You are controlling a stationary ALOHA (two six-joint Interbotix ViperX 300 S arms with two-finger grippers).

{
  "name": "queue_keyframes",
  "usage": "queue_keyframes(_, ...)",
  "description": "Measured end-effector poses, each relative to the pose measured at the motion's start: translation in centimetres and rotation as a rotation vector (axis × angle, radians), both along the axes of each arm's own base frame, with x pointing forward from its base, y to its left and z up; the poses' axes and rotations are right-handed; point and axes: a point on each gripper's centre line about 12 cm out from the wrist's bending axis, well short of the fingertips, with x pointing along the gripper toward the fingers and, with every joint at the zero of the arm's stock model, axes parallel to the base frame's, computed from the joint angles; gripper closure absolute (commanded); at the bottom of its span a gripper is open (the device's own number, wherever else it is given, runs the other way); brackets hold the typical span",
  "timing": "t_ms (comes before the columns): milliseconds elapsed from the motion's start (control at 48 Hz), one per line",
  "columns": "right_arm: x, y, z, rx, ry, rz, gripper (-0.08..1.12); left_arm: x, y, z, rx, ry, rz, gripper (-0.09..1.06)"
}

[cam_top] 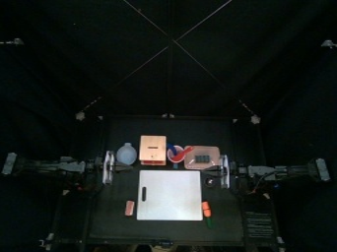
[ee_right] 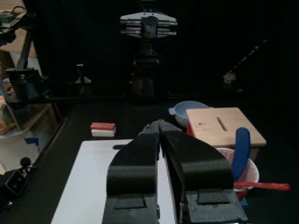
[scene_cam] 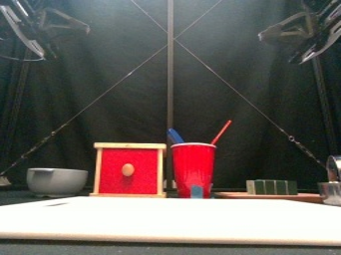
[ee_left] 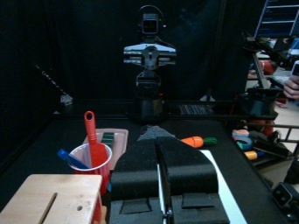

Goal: Place sushi on board then cut the sushi with the knife then place the pieces on the plate
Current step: Place the sushi on the board

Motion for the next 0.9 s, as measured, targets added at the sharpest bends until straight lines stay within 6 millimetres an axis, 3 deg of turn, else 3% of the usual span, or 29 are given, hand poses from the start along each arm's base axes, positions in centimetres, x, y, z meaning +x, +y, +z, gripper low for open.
queue_keyframes(229,0.6,-0.1,-1.6,0.02,0.083,-0.005,1.02,1.0,0.0,-1.3,0.001,0.064,0.002,0.99)
queue_keyframes(417,1.5,-1.5,-4.5,0.092,0.308,-0.079,1.0,2.5,0.0,-2.4,0.004,0.13,0.001,0.99)
queue_keyframes(500,1.8,-2.8,-5.5,0.127,0.431,-0.139,0.93,3.3,0.0,-3.0,0.004,0.169,-0.002,0.99)
queue_keyframes(708,2.1,-5.9,-7.9,0.172,0.709,-0.258,0.52,5.0,-0.1,-4.5,0.006,0.245,-0.004,0.99)
queue_keyframes(896,2.2,-7.4,-9.2,0.143,0.83,-0.304,0.07,5.7,-0.1,-5.3,0.006,0.281,-0.006,0.99)
